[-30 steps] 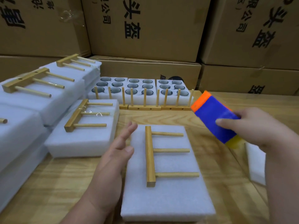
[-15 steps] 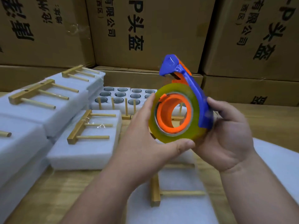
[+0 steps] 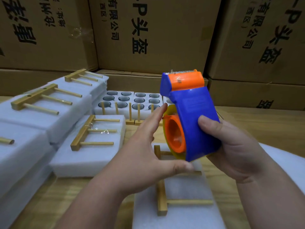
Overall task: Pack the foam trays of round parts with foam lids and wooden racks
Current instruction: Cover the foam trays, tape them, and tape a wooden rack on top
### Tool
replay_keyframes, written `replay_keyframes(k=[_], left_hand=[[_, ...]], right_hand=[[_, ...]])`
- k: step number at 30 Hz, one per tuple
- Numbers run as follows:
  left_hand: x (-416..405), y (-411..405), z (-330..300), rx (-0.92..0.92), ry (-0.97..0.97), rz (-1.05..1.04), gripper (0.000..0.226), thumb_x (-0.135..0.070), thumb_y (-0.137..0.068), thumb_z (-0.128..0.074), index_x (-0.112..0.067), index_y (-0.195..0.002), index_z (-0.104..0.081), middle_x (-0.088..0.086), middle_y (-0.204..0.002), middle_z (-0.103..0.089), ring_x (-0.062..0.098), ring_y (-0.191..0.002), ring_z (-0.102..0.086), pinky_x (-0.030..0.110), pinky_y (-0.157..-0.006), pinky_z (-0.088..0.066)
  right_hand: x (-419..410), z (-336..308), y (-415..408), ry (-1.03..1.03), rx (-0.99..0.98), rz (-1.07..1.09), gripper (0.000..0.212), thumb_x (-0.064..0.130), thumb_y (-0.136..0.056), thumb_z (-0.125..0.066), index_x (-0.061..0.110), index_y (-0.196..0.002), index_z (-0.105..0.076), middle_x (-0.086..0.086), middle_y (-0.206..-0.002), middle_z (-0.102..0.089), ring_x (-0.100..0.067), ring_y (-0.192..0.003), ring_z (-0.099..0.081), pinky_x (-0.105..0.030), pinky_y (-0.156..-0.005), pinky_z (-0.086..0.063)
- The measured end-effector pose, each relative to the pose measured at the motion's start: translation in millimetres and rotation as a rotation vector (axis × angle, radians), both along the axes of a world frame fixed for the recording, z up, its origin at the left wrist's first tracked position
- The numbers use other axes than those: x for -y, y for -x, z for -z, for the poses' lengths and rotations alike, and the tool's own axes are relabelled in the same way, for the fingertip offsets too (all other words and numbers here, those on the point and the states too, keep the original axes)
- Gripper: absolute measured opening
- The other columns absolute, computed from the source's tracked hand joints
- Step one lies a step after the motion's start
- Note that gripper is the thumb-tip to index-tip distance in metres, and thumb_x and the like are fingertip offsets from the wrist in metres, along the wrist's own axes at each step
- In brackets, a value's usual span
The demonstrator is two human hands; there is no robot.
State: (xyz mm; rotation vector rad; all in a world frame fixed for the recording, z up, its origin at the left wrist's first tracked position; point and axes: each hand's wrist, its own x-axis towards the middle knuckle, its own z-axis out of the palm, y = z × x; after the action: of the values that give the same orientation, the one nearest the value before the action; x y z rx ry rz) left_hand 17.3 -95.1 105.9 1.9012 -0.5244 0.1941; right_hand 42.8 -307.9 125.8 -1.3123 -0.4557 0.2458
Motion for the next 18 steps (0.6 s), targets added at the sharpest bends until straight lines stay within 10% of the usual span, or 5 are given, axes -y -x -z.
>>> replay_keyframes(k=[10,13,18], left_hand=[[-23,-7,-17,-0.057,0.464,0.047,0.092,-0.083,-0.063,-0.068,-0.035,-0.14,-0.052,-0.011,-0.139,-0.064,0.016,-0.136,-0.054,0.046,-0.105,-0.046],[-29,-7,-15,-0.008,0.496,-0.057,0.041,-0.054,-0.093,-0.058,-0.036,-0.129,-0.064,-0.011,-0.129,-0.069,0.015,-0.127,-0.061,0.032,-0.091,-0.054],[-33,-5,-11,0.063,0.346,-0.1,0.036,-0.052,-0.077,-0.066,-0.045,-0.111,-0.074,-0.007,-0.118,-0.073,0.011,-0.111,-0.069,0.022,-0.084,-0.057]], right_hand=[[1,6,-1,0.372,0.386,0.082,0.033,0.029,-0.074,-0.087,0.033,-0.105,-0.078,0.004,-0.106,-0.077,-0.009,-0.098,-0.071,-0.017,-0.079,-0.054],[-3,12,-7,0.604,0.534,0.263,0.036,0.029,-0.072,-0.087,0.037,-0.106,-0.077,0.014,-0.117,-0.072,-0.004,-0.113,-0.063,-0.016,-0.089,-0.048],[-4,19,-13,0.739,0.675,0.369,0.04,0.018,-0.074,-0.09,0.036,-0.107,-0.077,0.021,-0.121,-0.069,-0.004,-0.127,-0.053,-0.016,-0.103,-0.04]])
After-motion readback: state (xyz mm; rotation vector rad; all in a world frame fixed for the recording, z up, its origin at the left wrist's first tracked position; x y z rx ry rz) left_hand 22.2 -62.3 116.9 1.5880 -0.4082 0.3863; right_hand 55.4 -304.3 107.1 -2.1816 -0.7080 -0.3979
